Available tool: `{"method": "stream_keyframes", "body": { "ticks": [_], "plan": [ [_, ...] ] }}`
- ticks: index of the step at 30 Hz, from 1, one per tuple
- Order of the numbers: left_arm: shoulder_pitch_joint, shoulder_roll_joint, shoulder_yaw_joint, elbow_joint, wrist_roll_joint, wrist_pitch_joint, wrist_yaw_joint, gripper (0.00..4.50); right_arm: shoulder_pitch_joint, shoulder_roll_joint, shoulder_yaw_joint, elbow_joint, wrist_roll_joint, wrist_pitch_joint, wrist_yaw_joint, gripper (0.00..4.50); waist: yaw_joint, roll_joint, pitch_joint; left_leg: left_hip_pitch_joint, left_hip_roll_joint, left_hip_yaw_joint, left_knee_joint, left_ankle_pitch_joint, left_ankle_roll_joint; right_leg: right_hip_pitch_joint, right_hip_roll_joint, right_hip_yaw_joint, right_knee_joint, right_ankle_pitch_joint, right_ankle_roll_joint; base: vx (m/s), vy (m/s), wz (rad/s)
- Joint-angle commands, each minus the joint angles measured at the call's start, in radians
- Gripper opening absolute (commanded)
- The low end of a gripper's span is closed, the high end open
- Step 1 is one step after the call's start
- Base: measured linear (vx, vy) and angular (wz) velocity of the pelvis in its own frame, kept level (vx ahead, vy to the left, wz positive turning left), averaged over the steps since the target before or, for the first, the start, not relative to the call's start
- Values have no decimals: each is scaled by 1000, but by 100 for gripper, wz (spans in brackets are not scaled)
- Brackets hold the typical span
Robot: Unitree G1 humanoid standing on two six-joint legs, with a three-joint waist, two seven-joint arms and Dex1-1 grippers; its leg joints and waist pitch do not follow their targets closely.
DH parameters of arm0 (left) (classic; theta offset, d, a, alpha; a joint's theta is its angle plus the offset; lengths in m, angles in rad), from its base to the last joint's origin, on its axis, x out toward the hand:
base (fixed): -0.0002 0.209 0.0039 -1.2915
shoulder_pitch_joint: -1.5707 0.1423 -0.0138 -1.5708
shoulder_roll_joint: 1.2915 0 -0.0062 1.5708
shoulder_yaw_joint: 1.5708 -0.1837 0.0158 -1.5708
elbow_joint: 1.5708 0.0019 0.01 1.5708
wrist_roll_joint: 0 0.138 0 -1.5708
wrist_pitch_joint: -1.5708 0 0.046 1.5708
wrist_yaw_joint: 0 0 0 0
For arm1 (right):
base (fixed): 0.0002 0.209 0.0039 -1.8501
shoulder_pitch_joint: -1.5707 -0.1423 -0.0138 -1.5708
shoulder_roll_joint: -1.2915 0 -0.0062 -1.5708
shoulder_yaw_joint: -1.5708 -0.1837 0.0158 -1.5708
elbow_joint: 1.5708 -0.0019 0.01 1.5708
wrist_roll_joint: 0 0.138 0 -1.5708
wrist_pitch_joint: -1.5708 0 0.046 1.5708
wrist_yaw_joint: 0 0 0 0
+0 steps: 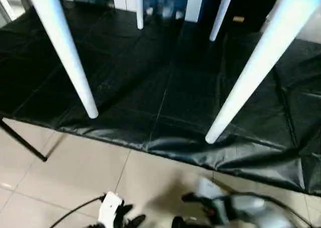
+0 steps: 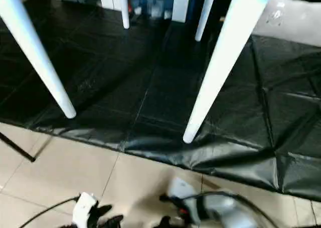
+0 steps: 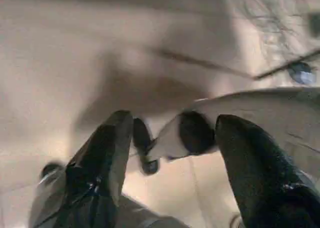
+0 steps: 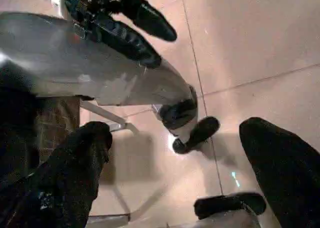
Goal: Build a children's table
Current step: Flip table
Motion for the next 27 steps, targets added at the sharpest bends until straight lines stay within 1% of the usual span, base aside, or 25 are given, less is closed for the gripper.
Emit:
{"method": "stream_keyframes", "body": {
  "ticks": [1, 2, 3, 4, 5, 6, 7, 8, 9, 10, 11, 12, 13, 14, 15, 16, 17, 18, 19, 20, 21, 22, 23, 25, 27],
  "plan": [
    [-34, -47, 42, 147, 1, 12, 113, 295, 4, 51, -46, 151, 2, 42, -136, 450, 0, 0, -44, -2, 106, -43, -68, -35, 196, 58, -145, 90, -70, -8, -217, 0, 0, 0],
    [-53, -49, 63, 194, -3, 15, 146, 295, -5, 85, -87, 210, 20, 61, -205, 450, 3, 1, -42, 6, 105, -43, -70, -95, 143, 57, -149, 96, -85, -151, -207, 0, 0, 0],
    [-67, -44, 75, 228, -3, 12, 168, 295, -16, 108, -118, 262, 27, 65, -272, 450, 4, -1, -34, 7, 107, -44, -74, -130, 120, 56, -151, 98, -92, -225, -200, 0, 0, 0],
    [-70, -43, 78, 234, -4, 13, 172, 295, -18, 112, -123, 273, 28, 67, -285, 450, 6, 3, -32, 15, 112, -47, -80, -175, 77, 52, -150, 101, -101, -327, -179, 0, 0, 0],
    [-93, -29, 96, 268, -11, 35, 204, 295, -35, 143, -160, 364, 27, 80, -399, 450, 2, 1, -35, 13, 114, -53, -85, -182, 49, 56, -151, 103, -100, -365, -168, 0, 0, 0],
    [-107, -29, 104, 286, -15, 50, 229, 295, -41, 155, -176, 412, 28, 76, -453, 450, 1, -2, -46, 13, 116, -56, -85, -187, 41, 63, -152, 102, -97, -374, -167, 0, 0, 0],
    [-119, -29, 110, 300, -17, 65, 252, 295, -45, 167, -193, 456, 33, 82, -508, 450, 3, 0, -48, 18, 117, -54, -84, -192, 27, 58, -153, 105, -99, -383, -166, 0, 0, 0],
    [-144, -32, 108, 325, -4, 87, 294, 295, -50, 188, -231, 528, 46, 97, -595, 450, 5, 5, -45, 23, 115, -50, -85, -196, 17, 50, -153, 110, -102, -381, -175, 0, 0, 0],
    [-147, -32, 107, 328, -1, 91, 301, 295, -51, 192, -238, 537, 50, 99, -608, 450, 8, 7, -56, 27, 116, -49, -82, -192, 14, 57, -155, 111, -100, -368, -180, 0, 0, 0],
    [-156, -35, 96, 335, 13, 102, 316, 295, -50, 203, -266, 561, 69, 102, -647, 450, 10, 5, -59, 26, 118, -48, -83, -174, 11, 56, -157, 114, -94, -325, -196, 0, 0, 0],
    [-168, -45, 100, 352, 22, 103, 318, 295, -52, 224, -310, 592, 100, 87, -689, 450, 12, 5, -62, 21, 118, -46, -83, -169, 16, 60, -157, 112, -95, -319, -195, 0, 0, 0],
    [-174, -50, 99, 363, 31, 110, 320, 295, -54, 239, -345, 611, 125, 73, -725, 450, 13, -1, -69, 19, 119, -47, -82, -165, 18, 65, -161, 112, -93, -325, -190, 0, 0, 0],
    [-177, -51, 86, 369, 49, 115, 329, 295, -57, 249, -369, 622, 145, 68, -745, 450, 17, 3, -73, 18, 118, -48, -81, -153, 19, 65, -163, 112, -91, -325, -184, 0, 0, 0],
    [-182, -57, 81, 378, 61, 119, 334, 295, -65, 259, -391, 640, 156, 56, -762, 450, 18, 2, -79, 17, 119, -47, -81, -136, 24, 66, -164, 112, -90, -305, -180, 0, 0, 0],
    [-184, -63, 81, 383, 65, 124, 343, 295, -69, 262, -393, 647, 153, 48, -767, 450, 18, 4, -79, 16, 119, -46, -80, -133, 26, 64, -162, 112, -88, -296, -182, 0, 0, 0],
    [-189, -83, 85, 392, 67, 127, 363, 295, -76, 266, -390, 663, 141, 32, -771, 450, 18, -3, -88, 16, 118, -42, -78, -120, 31, 67, -160, 110, -85, -277, -185, 0, 0, 0],
    [-192, -94, 91, 397, 66, 125, 373, 295, -81, 268, -388, 675, 130, 24, -774, 450, 23, 1, -88, 16, 117, -41, -77, -116, 33, 65, -161, 109, -86, -271, -186, 0, 0, 0],
    [-196, -108, 98, 400, 63, 133, 398, 295, -87, 267, -379, 687, 117, 40, -777, 450, 25, -1, -90, 17, 116, -40, -77, -118, 35, 64, -161, 109, -88, -275, -183, 0, 0, 0],
    [-200, -121, 99, 405, 67, 140, 428, 295, -99, 267, -371, 714, 101, 83, -788, 450, 28, -1, -90, 17, 115, -39, -77, -124, 37, 63, -160, 108, -90, -284, -178, 0, 0, 0],
    [-203, -134, 99, 409, 72, 147, 455, 295, -108, 269, -367, 738, 88, 117, -797, 450, 28, -4, -93, 17, 115, -40, -79, -127, 36, 64, -156, 106, -88, -291, -178, 0, 0, 0],
    [-204, -139, 98, 410, 75, 149, 464, 295, -111, 270, -367, 748, 83, 128, -801, 450, 31, -2, -96, 16, 114, -40, -78, -126, 37, 65, -157, 106, -89, -293, -175, 0, 0, 0],
    [-206, -157, 86, 414, 92, 157, 497, 295, -109, 271, -366, 761, 73, 108, -795, 450, 34, -6, -96, 17, 114, -39, -77, -136, 38, 62, -159, 107, -93, -310, -165, 0, 0, 0],
    [-207, -172, 79, 415, 104, 158, 518, 295, -106, 272, -366, 769, 67, 91, -791, 450, 36, -7, -99, 16, 113, -39, -78, -144, 37, 63, -158, 106, -93, -323, -153, 0, 0, 0],
    [-209, -197, 79, 418, 113, 168, 550, 295, -101, 277, -381, 783, 73, 75, -795, 450, 39, -9, -100, 17, 115, -40, -78, -151, 39, 62, -159, 105, -95, -334, -141, 0, 0, 0],
    [-211, -221, 80, 420, 118, 176, 573, 295, -96, 282, -394, 790, 82, 65, -798, 450, 40, -11, -96, 15, 115, -41, -82, -162, 41, 61, -157, 104, -98, -348, -136, 0, 0, 0]
  ]
}}
